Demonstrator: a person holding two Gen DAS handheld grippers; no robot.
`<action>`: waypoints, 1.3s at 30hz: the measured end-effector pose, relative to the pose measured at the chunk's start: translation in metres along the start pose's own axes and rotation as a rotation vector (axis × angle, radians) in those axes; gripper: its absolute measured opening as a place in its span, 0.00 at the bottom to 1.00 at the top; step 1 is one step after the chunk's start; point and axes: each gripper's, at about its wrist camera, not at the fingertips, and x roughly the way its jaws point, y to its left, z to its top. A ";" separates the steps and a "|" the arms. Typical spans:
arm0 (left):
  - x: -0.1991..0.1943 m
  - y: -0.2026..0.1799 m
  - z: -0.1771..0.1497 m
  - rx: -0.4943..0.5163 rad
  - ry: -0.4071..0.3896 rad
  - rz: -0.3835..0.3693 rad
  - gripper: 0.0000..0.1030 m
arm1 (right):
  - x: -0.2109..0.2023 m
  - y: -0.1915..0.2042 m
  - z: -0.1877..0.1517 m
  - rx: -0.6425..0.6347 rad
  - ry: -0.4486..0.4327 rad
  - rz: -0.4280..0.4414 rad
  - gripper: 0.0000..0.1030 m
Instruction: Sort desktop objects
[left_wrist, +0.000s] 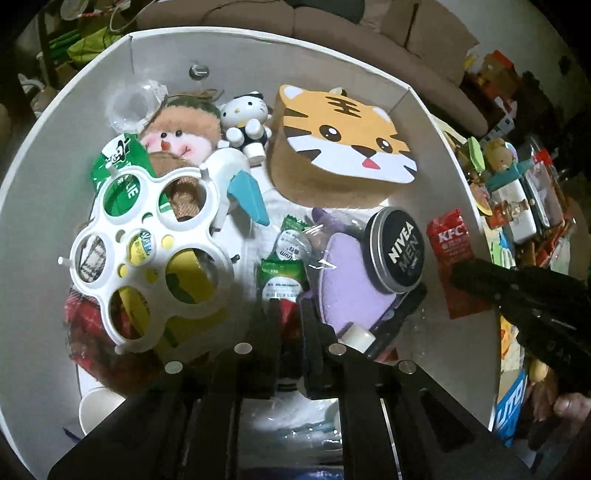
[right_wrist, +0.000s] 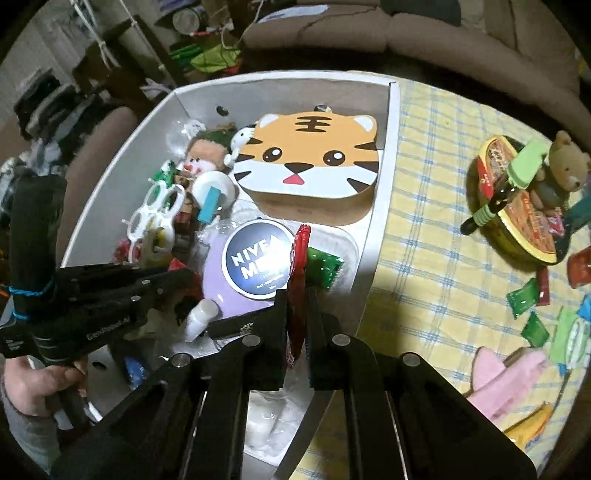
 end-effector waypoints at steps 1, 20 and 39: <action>-0.001 0.000 0.000 0.001 -0.001 0.006 0.13 | 0.000 0.001 0.001 0.005 0.005 -0.009 0.08; -0.060 -0.043 -0.005 0.077 -0.101 -0.021 0.43 | -0.093 -0.030 -0.007 -0.042 -0.116 -0.035 0.20; -0.061 -0.217 -0.032 0.245 -0.156 -0.014 1.00 | -0.140 -0.187 -0.093 0.135 -0.186 -0.089 1.00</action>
